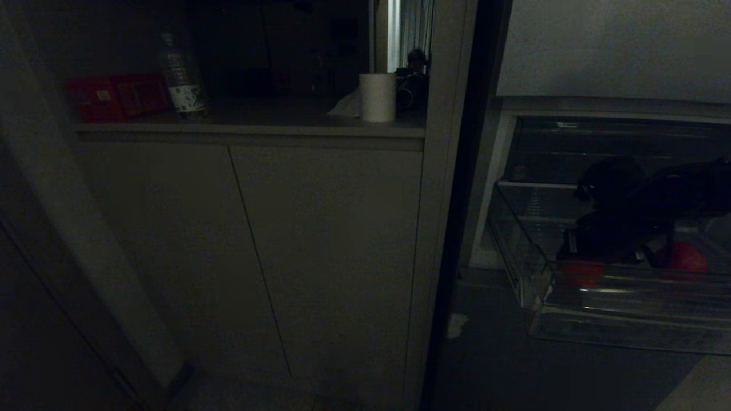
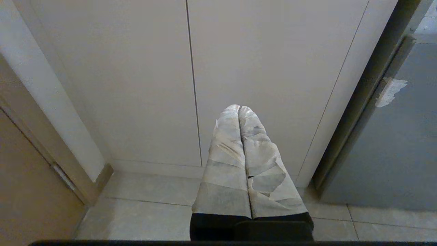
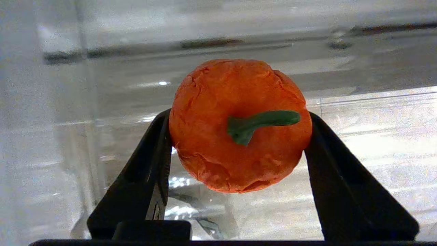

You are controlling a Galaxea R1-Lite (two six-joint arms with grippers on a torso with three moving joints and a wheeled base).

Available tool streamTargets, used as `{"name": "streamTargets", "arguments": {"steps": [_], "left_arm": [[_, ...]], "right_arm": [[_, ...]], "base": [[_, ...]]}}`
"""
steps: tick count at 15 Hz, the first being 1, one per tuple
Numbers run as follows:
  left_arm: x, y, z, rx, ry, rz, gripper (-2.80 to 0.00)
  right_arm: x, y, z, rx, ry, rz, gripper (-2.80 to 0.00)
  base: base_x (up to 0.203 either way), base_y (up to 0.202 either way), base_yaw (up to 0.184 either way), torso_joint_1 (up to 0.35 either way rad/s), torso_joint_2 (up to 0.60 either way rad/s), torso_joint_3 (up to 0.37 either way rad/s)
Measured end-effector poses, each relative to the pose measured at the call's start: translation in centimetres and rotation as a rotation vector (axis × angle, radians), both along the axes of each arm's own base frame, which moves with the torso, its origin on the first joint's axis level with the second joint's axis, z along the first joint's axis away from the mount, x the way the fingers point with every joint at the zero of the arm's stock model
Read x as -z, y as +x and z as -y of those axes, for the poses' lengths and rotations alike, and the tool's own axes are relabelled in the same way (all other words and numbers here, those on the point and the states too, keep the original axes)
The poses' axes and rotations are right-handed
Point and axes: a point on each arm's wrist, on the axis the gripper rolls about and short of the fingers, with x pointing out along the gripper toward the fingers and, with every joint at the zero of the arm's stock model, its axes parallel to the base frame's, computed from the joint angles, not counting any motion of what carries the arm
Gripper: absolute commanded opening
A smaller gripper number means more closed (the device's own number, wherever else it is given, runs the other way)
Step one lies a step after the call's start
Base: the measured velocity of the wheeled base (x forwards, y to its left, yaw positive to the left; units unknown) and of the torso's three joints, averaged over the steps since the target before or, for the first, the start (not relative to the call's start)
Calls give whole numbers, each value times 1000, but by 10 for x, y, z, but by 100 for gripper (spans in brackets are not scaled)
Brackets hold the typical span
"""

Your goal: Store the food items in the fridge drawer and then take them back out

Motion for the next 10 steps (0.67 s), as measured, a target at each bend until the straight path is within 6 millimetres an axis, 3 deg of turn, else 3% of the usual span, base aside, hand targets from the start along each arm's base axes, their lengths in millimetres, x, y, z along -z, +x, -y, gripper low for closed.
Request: {"name": "streamTargets", "arguments": {"steps": [5, 10], "left_arm": [[0, 0, 0, 0, 0, 0, -280], [0, 0, 0, 0, 0, 0, -280]], "right_arm": [[-46, -29, -2, -8, 5, 116, -280], [-83, -86, -2, -12, 6, 209, -280]], "base": [[0, 0, 0, 0, 0, 0], [0, 0, 0, 0, 0, 0]]}}
